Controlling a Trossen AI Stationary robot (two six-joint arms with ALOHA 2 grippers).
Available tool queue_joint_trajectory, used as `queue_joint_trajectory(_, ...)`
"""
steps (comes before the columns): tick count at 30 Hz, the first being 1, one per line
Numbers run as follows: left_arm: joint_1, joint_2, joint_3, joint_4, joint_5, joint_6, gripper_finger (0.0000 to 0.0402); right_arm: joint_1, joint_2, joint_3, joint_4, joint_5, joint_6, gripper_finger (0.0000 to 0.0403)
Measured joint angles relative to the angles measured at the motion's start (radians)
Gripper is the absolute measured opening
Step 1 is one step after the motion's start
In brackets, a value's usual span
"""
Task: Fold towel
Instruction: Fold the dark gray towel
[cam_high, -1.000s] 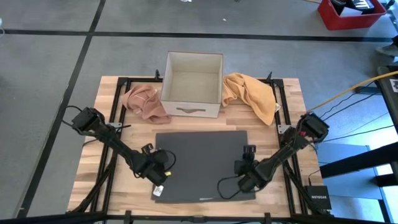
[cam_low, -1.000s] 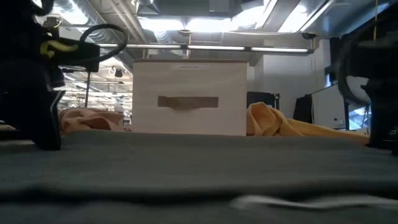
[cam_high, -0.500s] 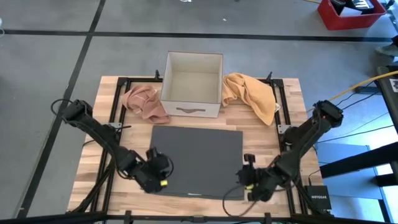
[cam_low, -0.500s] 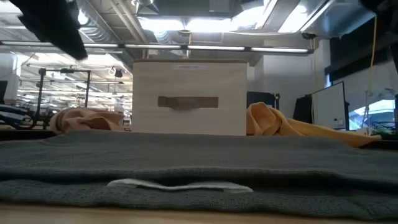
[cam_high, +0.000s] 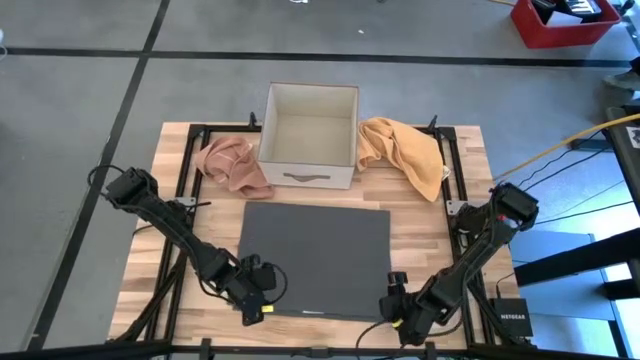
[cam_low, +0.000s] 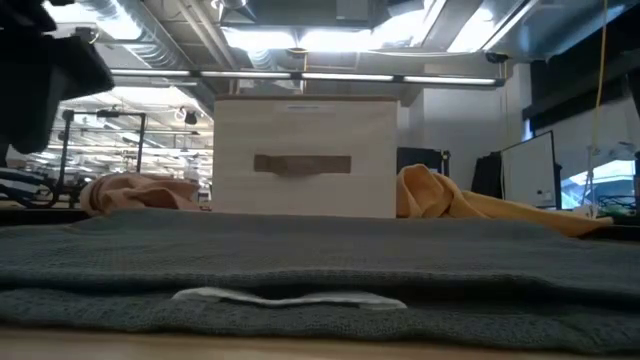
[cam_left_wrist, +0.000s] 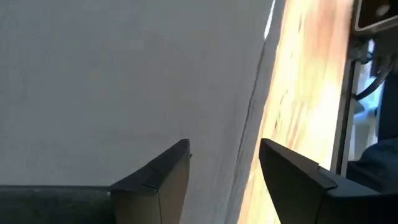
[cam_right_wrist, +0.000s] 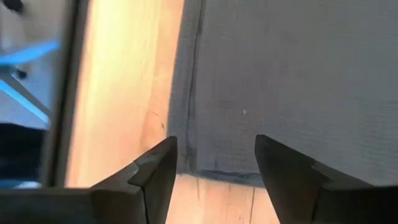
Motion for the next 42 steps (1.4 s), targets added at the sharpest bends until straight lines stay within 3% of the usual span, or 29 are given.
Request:
queue_joint_trajectory(7, -0.097, -0.004, 0.0, -0.081, 0.101, -0.113, 0.017, -0.001, 0.048, 0.0, 0.053, 0.001, -0.026, 0.0179)
queue_joint_trajectory(17, -0.22, 0.037, 0.001, -0.217, 0.059, -0.156, 0.0146, -0.001, 0.053, 0.0, 0.043, 0.028, 0.0, 0.0134)
queue_joint_trajectory(42, -0.258, 0.123, 0.001, -0.272, 0.032, -0.148, 0.0144, -0.001, 0.053, 0.0, 0.044, 0.028, 0.006, 0.0128)
